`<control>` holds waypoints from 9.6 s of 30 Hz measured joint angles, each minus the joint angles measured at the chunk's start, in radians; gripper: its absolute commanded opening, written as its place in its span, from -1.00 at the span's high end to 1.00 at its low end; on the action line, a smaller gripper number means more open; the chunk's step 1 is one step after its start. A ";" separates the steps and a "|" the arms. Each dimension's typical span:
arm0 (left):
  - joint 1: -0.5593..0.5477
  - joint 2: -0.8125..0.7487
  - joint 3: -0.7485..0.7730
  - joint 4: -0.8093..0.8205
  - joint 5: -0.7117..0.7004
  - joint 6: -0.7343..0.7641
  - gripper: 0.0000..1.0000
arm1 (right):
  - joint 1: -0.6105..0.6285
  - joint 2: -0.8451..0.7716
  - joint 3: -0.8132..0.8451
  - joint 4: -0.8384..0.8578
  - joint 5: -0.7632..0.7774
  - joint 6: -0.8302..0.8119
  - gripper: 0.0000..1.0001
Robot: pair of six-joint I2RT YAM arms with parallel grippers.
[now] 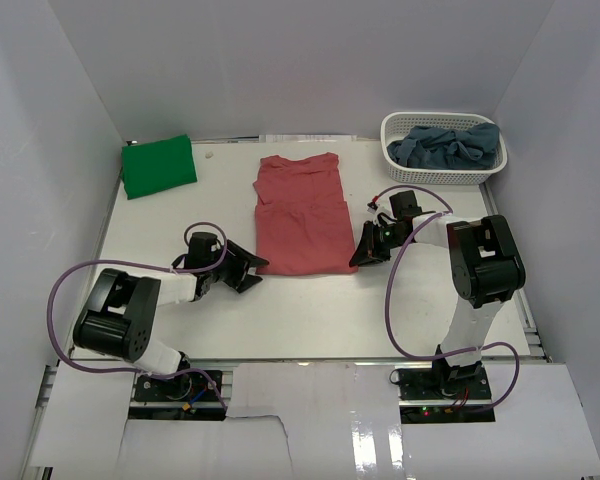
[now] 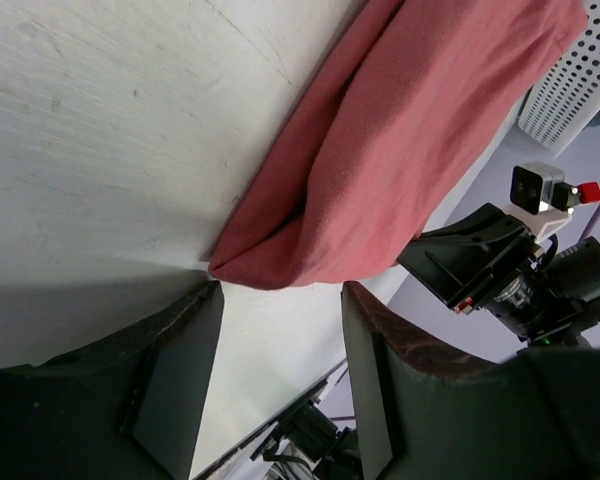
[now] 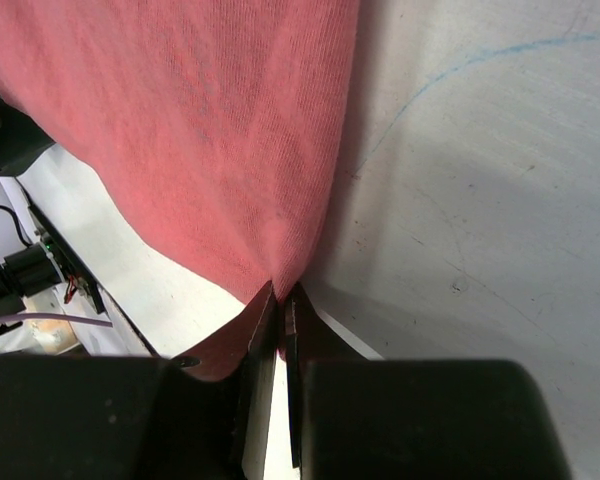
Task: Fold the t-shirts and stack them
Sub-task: Grab one side of the 2/3 rectangular tshirt with both arms, then fold the long partially folded tshirt into a neat square, then smooth out wrinkles on the folded tshirt
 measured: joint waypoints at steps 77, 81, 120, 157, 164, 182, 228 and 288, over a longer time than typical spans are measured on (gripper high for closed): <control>-0.032 -0.471 0.225 -0.779 0.114 0.259 1.00 | 0.133 -0.616 -0.184 -0.288 -0.077 0.104 0.85; -0.021 -0.424 0.291 -0.797 0.126 0.269 1.00 | 0.133 -0.567 -0.105 -0.304 -0.105 0.105 0.84; 0.120 0.320 0.986 -0.765 0.212 0.405 1.00 | -0.009 0.067 0.603 -0.350 -0.150 0.089 0.85; 0.120 0.347 0.942 -0.727 0.206 0.402 1.00 | -0.033 0.040 0.487 -0.329 -0.149 0.132 0.85; 0.119 0.051 0.679 -0.694 0.217 0.393 1.00 | -0.004 -0.248 0.202 -0.285 -0.145 0.127 0.85; 0.042 -0.447 0.213 -0.699 0.243 0.339 1.00 | 0.046 -0.693 -0.278 -0.237 -0.114 0.179 0.85; 0.109 0.651 1.283 -0.622 0.329 0.348 1.00 | -0.081 0.156 0.627 -0.254 -0.160 0.183 0.84; 0.044 0.705 1.377 -0.316 0.278 0.586 1.00 | 0.003 0.270 0.765 0.021 0.049 0.090 0.85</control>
